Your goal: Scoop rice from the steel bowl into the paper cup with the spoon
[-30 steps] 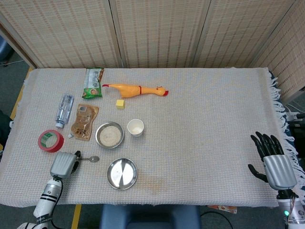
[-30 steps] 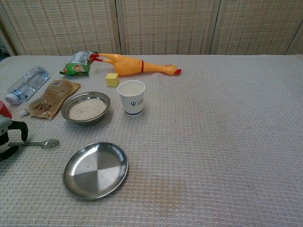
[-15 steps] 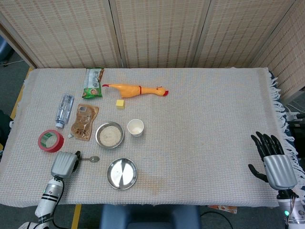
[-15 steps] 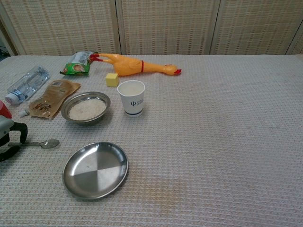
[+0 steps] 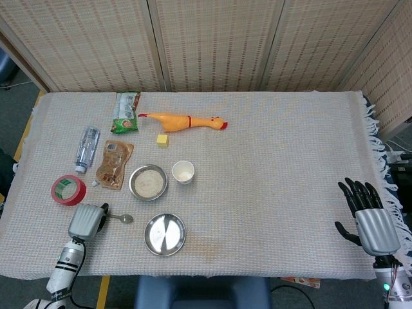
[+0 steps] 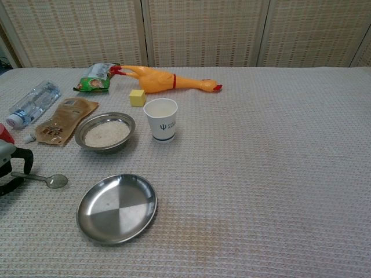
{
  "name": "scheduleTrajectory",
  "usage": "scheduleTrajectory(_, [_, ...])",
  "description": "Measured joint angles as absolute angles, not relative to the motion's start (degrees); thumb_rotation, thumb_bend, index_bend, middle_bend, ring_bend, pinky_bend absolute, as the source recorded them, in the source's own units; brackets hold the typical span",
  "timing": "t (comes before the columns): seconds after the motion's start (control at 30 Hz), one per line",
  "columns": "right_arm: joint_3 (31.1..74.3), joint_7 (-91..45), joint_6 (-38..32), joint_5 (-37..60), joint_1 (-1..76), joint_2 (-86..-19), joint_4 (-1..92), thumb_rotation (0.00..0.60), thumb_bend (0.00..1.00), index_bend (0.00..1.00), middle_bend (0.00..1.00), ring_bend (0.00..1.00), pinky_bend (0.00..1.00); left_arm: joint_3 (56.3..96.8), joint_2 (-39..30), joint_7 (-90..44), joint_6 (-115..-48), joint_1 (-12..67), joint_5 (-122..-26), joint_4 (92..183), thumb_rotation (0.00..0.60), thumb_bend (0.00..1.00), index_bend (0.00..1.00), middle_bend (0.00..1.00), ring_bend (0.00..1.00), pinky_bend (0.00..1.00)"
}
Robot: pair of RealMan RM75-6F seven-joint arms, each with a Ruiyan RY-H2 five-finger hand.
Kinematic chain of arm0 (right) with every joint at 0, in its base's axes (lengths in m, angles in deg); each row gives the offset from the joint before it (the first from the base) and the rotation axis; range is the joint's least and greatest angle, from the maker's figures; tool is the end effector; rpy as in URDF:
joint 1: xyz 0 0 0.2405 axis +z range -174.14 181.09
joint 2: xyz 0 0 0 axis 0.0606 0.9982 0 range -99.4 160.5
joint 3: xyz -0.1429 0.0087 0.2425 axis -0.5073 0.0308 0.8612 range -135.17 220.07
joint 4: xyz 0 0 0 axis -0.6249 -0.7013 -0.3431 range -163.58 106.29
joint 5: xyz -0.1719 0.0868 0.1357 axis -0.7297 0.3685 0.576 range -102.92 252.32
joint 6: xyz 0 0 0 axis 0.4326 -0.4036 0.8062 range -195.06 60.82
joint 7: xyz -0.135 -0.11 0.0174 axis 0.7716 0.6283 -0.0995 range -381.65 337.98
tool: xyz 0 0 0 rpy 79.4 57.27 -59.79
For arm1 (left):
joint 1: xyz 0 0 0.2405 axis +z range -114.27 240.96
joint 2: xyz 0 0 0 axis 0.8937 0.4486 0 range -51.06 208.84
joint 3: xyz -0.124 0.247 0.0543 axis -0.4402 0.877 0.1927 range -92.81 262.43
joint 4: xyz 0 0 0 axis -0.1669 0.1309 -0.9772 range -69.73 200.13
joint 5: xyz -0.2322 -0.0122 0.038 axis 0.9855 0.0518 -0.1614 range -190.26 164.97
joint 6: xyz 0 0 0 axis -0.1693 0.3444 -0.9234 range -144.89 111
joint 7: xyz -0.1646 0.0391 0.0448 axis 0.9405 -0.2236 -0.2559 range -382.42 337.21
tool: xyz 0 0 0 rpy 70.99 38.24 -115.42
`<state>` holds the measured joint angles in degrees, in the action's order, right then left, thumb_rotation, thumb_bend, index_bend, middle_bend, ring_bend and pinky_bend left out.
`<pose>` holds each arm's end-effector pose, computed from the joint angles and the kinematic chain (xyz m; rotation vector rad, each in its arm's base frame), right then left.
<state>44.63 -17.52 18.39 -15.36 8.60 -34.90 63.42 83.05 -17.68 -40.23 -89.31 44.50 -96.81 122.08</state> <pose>-0.3307 -0.2142 0.1333 1.4694 -0.8281 0.9025 -0.3459 0.3008 -0.0371 -1.7065 -0.6222 -0.6412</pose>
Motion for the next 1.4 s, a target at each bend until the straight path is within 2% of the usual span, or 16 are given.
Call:
scheduleTrajectory(0.4, [44.3,-17.2,18.9,-16.3,8.4,-34.8,63.8,0.6,0.17,0.0,0.0,0.0,0.0,82.1,-14.0,-44.8,-91.5,44.7,-96.7,127.6,0.6,0.43,0.59,1.0,1.0,1.0])
scheduleTrajectory(0.83, [43.8,-16.5,19.8,-17.5,8.1,-34.6,64.3,0.6,0.17,0.0,0.0,0.0,0.0,76.4,-10.8,-63.0,-89.9,39.9,-92.9,136.4,0.6,0.43,0.58,1.0,1.0,1.0])
scheduleTrajectory(1.1, [43.9,-16.8,20.1,-17.5,7.9,-34.4,64.4,0.6,0.17,0.0,0.0,0.0,0.0,71.6,-11.3,-73.2,-86.8,34.6,-86.6,139.4,0.6,0.43,0.58,1.0,1.0,1.0])
scheduleTrajectory(1.27, [43.9,-16.7,20.1,-17.5,7.9,-34.3,64.4,0.6,0.17,0.0,0.0,0.0,0.0,70.8,-12.3,-75.2,-86.7,33.5,-85.5,138.8,0.6,0.43,0.58,1.0,1.0,1.0])
scheduleTrajectory(1.4, [43.8,-16.6,20.0,-17.7,7.9,-34.2,64.6,0.6,0.17,0.0,0.0,0.0,0.0,70.6,-15.7,-81.3,-87.3,31.6,-84.9,135.0,0.6,0.43,0.58,1.0,1.0,1.0])
